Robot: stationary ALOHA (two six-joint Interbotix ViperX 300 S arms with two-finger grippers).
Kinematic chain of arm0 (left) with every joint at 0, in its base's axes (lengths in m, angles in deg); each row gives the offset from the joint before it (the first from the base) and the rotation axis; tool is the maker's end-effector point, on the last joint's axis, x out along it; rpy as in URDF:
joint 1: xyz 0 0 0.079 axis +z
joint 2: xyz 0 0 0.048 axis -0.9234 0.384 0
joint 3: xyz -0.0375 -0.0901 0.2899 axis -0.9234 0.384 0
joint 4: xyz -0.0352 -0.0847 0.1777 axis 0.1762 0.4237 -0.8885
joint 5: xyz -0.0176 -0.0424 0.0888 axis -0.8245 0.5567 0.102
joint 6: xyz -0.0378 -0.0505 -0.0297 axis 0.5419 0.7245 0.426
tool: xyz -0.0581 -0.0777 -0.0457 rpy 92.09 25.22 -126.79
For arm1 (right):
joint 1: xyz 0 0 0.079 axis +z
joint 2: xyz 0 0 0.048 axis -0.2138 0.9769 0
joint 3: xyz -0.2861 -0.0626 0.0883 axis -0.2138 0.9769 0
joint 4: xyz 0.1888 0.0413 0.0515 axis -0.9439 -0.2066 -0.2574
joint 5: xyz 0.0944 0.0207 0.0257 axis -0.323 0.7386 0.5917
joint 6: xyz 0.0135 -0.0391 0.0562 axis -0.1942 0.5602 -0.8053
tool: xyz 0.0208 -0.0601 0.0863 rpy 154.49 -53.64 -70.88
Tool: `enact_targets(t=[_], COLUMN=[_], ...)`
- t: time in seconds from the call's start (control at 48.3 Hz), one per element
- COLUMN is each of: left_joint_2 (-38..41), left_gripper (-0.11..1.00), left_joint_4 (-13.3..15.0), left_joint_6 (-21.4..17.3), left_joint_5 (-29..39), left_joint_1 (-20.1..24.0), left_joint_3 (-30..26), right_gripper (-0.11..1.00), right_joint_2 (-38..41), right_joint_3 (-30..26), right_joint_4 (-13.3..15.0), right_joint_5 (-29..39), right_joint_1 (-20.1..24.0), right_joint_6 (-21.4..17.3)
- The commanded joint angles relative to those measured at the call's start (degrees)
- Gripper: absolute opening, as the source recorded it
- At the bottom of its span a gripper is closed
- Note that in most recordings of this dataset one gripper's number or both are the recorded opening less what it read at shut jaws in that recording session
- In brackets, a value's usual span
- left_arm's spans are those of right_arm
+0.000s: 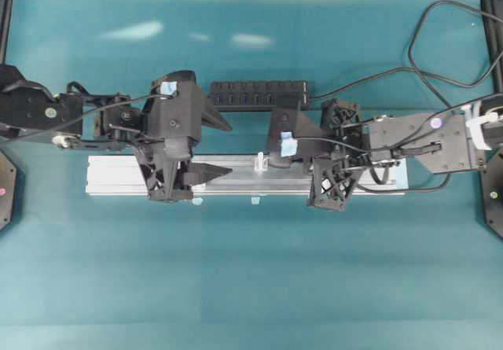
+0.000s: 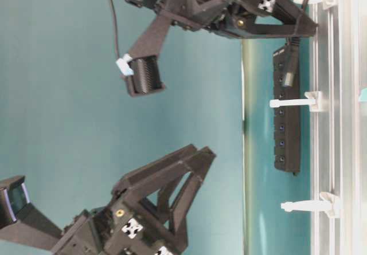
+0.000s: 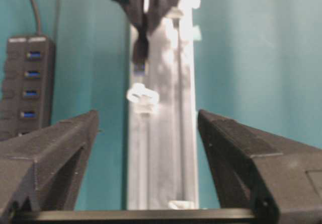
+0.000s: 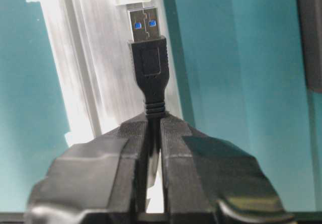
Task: Pass the USB cable through three rings with both arms.
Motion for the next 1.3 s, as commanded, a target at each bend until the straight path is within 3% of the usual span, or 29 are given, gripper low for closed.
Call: enact_targets(t=[0.0,0.641,1.097,1.283], left_joint_2=[-1.32,-7.91,-3.52,1.58], left_gripper=[0.86,0.86,0.86,0.86], left_joint_4=[0.0,0.0,-0.09,0.0], left_joint_6=[0.0,0.53,0.44,0.35], left_joint_5=[-0.18,1.49,0.7,-4.92], left_joint_1=[-0.09,0.97,1.05,1.05], left_joint_3=[-0.09,6.94,6.42,5.63], right_gripper=[-0.09,-0.09,-0.09,-0.09], right_joint_2=[0.7,4.48,4.57,3.34], right_joint_3=[-1.05,-4.83,-7.47,-6.33], right_joint_4=[0.35,0.35,0.35,0.35], right_joint_5=[-0.26,-3.69,-3.69,-5.01], right_joint_1=[0.09,0.53,0.7,0.62], right_joint_6=[0.35,0.26,0.09,-0.09])
